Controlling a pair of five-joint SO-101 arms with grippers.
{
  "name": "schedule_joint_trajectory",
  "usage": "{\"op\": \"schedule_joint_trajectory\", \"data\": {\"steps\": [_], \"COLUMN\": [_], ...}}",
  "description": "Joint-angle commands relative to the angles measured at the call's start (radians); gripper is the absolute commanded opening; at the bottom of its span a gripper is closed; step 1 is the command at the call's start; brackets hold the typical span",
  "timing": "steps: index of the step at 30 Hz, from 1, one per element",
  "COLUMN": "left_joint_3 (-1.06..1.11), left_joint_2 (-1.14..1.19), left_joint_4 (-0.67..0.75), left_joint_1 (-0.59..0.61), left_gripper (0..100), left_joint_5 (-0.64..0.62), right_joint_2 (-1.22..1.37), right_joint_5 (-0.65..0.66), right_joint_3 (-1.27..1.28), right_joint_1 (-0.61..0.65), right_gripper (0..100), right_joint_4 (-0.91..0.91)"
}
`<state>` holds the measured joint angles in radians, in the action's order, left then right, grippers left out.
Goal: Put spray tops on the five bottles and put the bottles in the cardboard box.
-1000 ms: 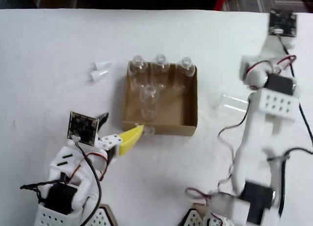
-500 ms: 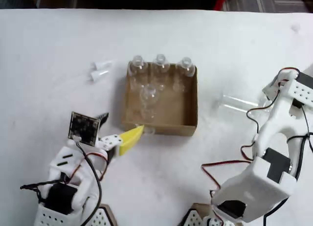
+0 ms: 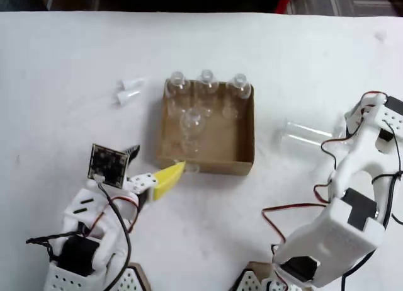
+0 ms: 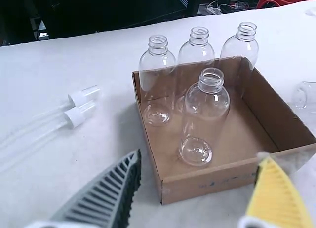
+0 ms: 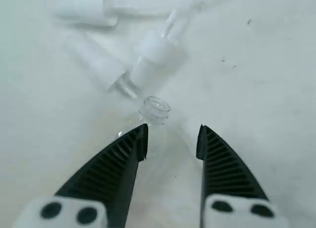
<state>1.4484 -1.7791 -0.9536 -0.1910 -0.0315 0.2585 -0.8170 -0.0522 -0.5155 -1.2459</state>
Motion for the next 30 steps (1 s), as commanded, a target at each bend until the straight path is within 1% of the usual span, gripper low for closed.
{"op": "schedule_joint_trajectory", "data": {"steps": [1, 10, 18, 26, 30], "left_joint_3": [-0.006, -0.006, -0.006, -0.006, -0.006], "left_joint_2": [-0.007, -0.007, -0.007, -0.007, -0.007], "left_joint_4": [-0.005, -0.003, 0.002, 0.002, -0.002], "left_joint_1": [-0.001, -0.001, -0.001, -0.001, -0.001], "left_gripper": [34, 34, 34, 34, 34], "left_joint_5": [0.011, 0.011, 0.011, 0.011, 0.011], "right_joint_2": [0.027, 0.085, 0.091, 0.117, 0.17], "right_joint_5": [-0.021, -0.021, -0.021, -0.021, -0.021], "right_joint_3": [-0.046, -0.046, -0.04, -0.044, -0.046], "right_joint_1": [-0.015, 0.002, 0.076, 0.079, 0.076], "right_gripper": [14.1, 14.1, 14.1, 14.3, 14.4], "right_joint_4": [0.013, 0.136, 0.134, 0.125, 0.159]}}
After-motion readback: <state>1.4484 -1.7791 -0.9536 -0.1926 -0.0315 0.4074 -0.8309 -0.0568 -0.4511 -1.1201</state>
